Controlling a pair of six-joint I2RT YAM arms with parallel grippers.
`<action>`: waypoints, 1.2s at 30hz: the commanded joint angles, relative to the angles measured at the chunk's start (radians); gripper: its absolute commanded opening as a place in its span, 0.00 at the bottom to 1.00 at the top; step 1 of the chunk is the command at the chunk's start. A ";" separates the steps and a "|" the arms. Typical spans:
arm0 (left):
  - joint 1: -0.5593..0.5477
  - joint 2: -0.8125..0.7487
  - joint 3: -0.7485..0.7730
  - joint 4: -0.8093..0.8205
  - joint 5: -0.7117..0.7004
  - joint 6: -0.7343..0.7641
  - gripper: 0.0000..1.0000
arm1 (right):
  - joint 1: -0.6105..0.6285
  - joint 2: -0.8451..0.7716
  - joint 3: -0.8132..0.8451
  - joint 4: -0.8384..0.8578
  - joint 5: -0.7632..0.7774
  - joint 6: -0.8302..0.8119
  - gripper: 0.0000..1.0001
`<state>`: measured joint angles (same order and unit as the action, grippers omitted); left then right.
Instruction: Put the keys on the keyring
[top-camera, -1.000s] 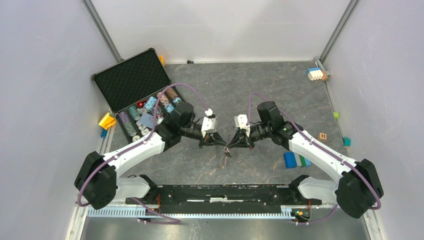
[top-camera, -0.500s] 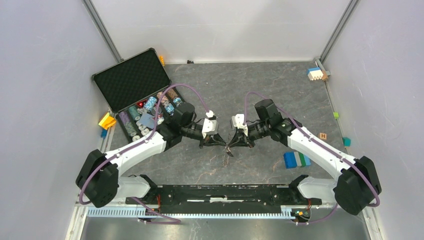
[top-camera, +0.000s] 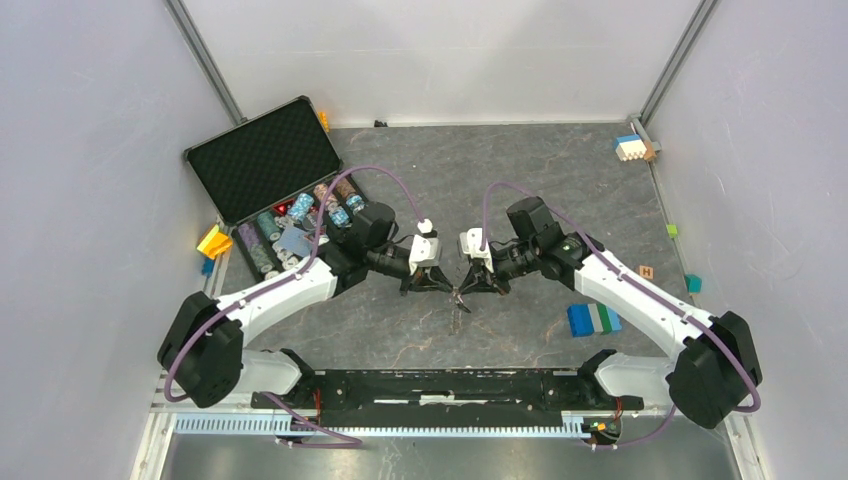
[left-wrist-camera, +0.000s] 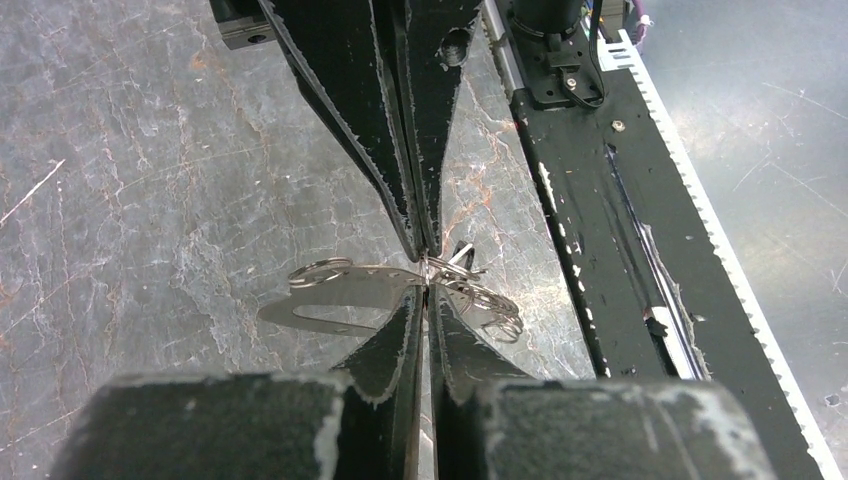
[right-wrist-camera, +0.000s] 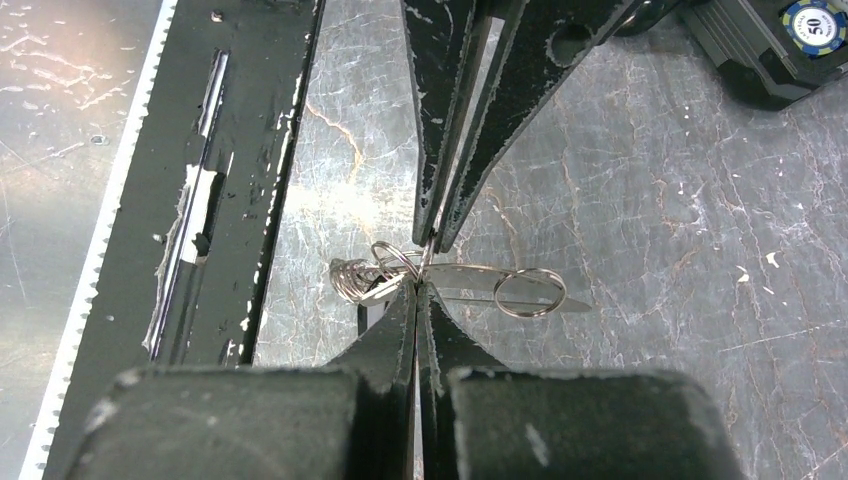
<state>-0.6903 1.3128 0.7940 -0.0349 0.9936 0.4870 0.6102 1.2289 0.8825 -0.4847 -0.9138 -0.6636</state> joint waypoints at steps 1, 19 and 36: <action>-0.003 0.011 0.048 -0.018 0.002 0.025 0.09 | 0.012 -0.002 0.049 0.020 0.009 -0.004 0.00; -0.008 0.041 0.083 -0.047 -0.004 0.075 0.31 | 0.033 0.024 0.108 -0.040 0.098 0.016 0.00; -0.009 0.031 0.114 -0.115 -0.003 0.130 0.22 | 0.034 0.032 0.108 -0.045 0.084 0.022 0.00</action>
<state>-0.6933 1.3533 0.8856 -0.1356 0.9710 0.5701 0.6395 1.2621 0.9482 -0.5476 -0.8097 -0.6518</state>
